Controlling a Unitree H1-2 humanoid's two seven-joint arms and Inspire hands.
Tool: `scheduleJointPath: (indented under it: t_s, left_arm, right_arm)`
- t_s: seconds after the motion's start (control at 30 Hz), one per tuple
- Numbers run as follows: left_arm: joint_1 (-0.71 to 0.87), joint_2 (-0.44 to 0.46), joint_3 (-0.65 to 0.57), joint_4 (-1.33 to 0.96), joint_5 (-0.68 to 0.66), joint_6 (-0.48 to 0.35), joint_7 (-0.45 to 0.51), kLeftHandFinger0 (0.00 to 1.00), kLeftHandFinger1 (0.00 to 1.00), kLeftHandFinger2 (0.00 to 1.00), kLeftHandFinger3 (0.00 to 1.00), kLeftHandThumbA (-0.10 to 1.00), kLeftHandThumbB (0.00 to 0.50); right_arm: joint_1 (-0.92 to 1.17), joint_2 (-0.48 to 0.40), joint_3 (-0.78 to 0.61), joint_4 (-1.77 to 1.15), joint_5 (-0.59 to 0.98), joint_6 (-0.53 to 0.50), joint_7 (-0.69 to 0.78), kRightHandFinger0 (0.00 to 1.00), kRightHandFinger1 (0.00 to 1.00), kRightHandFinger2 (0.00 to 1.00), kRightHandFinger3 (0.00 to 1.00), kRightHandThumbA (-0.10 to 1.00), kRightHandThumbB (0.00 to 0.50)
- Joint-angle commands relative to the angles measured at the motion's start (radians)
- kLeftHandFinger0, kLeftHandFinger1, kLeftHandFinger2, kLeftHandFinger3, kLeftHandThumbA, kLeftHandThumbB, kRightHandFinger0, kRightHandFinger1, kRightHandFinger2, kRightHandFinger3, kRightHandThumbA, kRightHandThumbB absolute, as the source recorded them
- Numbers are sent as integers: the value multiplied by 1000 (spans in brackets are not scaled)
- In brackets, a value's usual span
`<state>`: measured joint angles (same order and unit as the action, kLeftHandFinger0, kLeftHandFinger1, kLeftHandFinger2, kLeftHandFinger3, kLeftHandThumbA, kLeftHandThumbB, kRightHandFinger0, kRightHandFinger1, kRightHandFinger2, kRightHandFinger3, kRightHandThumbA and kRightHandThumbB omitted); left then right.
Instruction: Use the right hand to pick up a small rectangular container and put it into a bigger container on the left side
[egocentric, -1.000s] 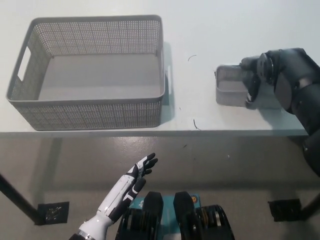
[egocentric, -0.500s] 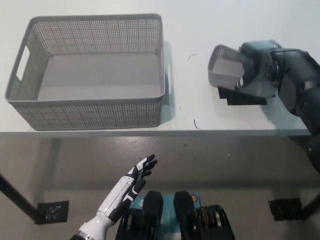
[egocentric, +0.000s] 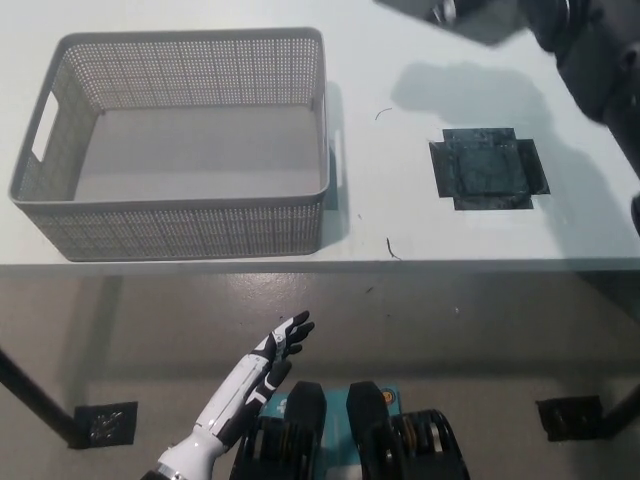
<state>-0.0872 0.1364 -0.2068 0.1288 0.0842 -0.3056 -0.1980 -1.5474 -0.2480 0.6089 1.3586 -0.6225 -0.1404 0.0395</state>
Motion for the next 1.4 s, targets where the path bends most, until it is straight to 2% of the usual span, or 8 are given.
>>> scheduleJointPath:
  t_s: [0.0, 0.17, 0.47, 0.63, 0.9, 1.07, 1.13, 1.37]
  left_arm:
    - [3, 0, 9, -30, -1, -15, 2, 1000, 1000, 1000, 1000, 1000, 371]
    - [5, -1, 9, -20, -13, -25, -2, 1000, 1000, 1000, 1000, 1000, 380]
    - [-5, -7, -5, -11, 3, -40, -4, 1000, 1000, 1000, 1000, 1000, 390]
    - [-13, -3, -7, -14, -10, -26, -17, 1000, 1000, 1000, 1000, 1000, 408]
    - [-28, 4, -17, -17, 29, -31, -14, 1000, 1000, 1000, 1000, 1000, 392]
    - [-42, 9, -21, -22, 12, -18, -35, 1000, 1000, 1000, 1000, 1000, 399]
    - [-48, 13, -22, -25, 21, -16, -38, 1000, 1000, 1000, 1000, 1000, 388]
    - [-71, 17, -27, -21, 21, -8, -58, 1000, 1000, 1000, 1000, 1000, 392]
  right_arm:
    - [-276, 104, -33, -91, 0, -104, -149, 0, 264, 708, 642, -100, 248]
    - [-278, 208, -12, -47, -16, -88, -165, 0, 391, 894, 814, -100, 218]
    - [-277, 358, -12, 32, -7, -55, -168, 20, 346, 784, 599, -100, 289]
    - [-255, 387, -1, 54, -18, -39, -174, 0, 241, 567, 258, -100, 282]
    - [-220, 421, 23, 82, -34, 12, -137, 0, 238, 663, 434, -100, 269]
    - [-196, 436, 40, 93, -45, 63, -70, 225, 388, 556, 592, -83, 270]
    - [-193, 443, 31, 96, -31, 97, -27, 349, 494, 670, 978, 115, 297]
    - [-160, 455, 39, 100, -35, 113, 53, 1000, 1000, 1000, 1000, 614, 375]
